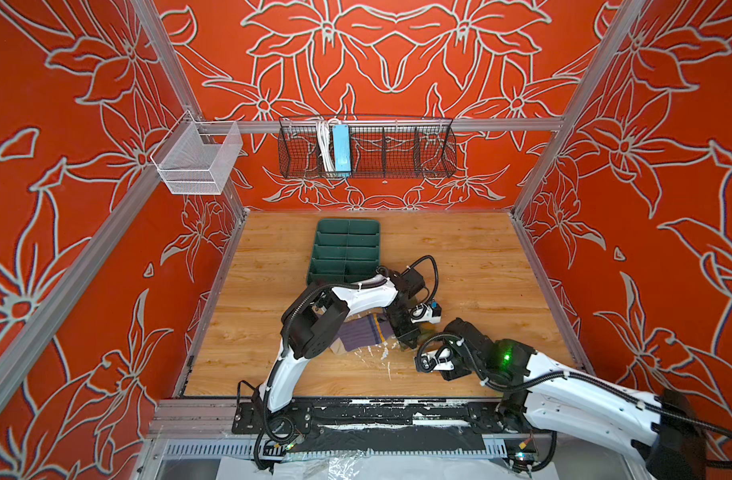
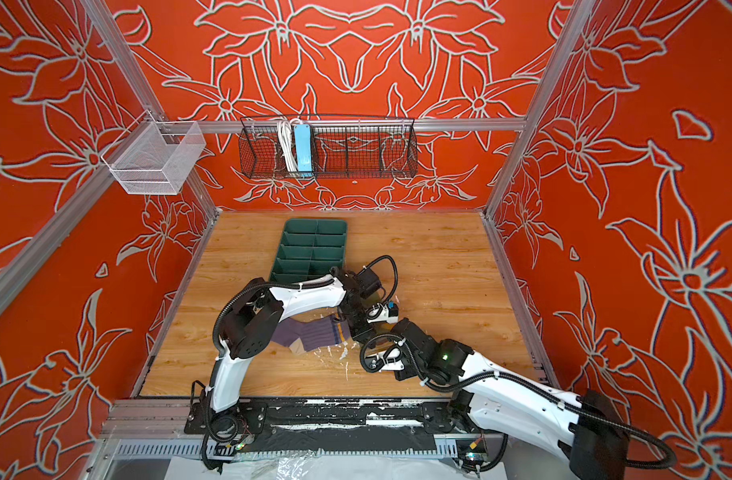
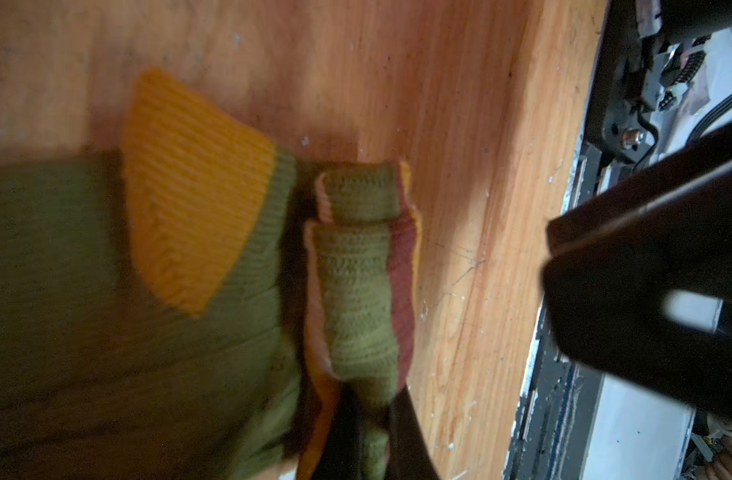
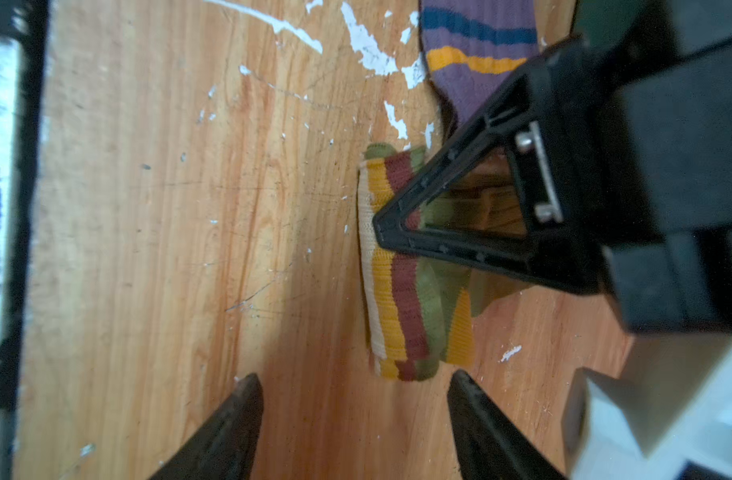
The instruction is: Roll the socks
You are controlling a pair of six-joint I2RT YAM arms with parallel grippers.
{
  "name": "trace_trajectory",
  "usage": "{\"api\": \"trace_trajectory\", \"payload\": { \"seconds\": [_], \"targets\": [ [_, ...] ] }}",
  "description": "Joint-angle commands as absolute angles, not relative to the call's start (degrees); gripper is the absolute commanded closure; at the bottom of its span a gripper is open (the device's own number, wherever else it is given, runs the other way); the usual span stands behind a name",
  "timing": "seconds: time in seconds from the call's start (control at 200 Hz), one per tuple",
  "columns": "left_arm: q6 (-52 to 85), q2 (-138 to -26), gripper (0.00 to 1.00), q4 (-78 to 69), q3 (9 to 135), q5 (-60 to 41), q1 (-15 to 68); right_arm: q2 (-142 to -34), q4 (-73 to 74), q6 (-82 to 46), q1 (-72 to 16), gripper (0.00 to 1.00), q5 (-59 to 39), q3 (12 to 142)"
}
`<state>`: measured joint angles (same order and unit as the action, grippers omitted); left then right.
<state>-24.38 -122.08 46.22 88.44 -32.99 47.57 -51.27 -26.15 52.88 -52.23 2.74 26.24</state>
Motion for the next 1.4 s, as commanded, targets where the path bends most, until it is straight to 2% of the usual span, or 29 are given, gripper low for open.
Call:
{"api": "trace_trajectory", "payload": {
  "seconds": [0.0,0.255,0.4,0.596,0.701,0.751,0.856,0.941,1.091,1.166,1.291,1.396],
  "targets": [
    [-24.3,-127.0,1.00,49.5,86.1,-30.7,48.3,-54.4,-17.7,55.8,-52.6,0.28,4.8,25.7],
    [-24.3,-127.4,1.00,49.3,86.0,-31.6,48.3,-61.6,-10.8,57.2,-52.5,0.32,7.5,23.7],
    [-24.3,-127.2,1.00,49.3,86.2,-32.0,48.3,-65.1,-7.9,58.1,-52.4,0.42,8.9,22.5],
    [-24.0,-126.5,1.00,49.1,86.2,-32.1,48.3,-68.0,-7.6,58.8,-52.3,0.64,8.0,22.4],
    [-23.5,-125.5,0.98,48.3,86.0,-32.3,48.3,-68.0,-8.9,58.2,-52.3,0.84,7.1,22.4],
    [-23.5,-125.0,0.95,48.0,86.1,-32.0,48.3,-68.0,-10.1,58.2,-52.4,0.92,6.3,22.3],
    [-23.2,-123.0,0.83,46.7,85.5,-30.5,48.3,-67.4,-13.9,57.0,-52.7,1.00,4.0,22.9],
    [-22.4,-119.8,0.65,43.6,83.5,-28.6,48.3,-66.9,-18.1,54.7,-53.1,1.00,2.2,23.9],
    [-20.9,-110.0,0.40,34.3,77.2,-23.7,48.3,-65.8,-23.3,50.7,-53.6,1.00,0.2,24.9],
    [-21.1,-104.7,0.35,30.4,74.8,-20.7,48.3,-65.3,-24.4,48.9,-53.7,1.00,-0.9,25.2],
    [-22.2,-95.3,0.33,23.3,69.8,-13.2,48.2,-65.0,-25.7,46.6,-53.7,1.00,-2.4,26.0],
    [-23.9,-85.2,0.31,14.7,63.3,-2.1,48.3,-65.0,-26.8,43.9,-53.7,1.00,-5.1,26.7]
  ]
}}
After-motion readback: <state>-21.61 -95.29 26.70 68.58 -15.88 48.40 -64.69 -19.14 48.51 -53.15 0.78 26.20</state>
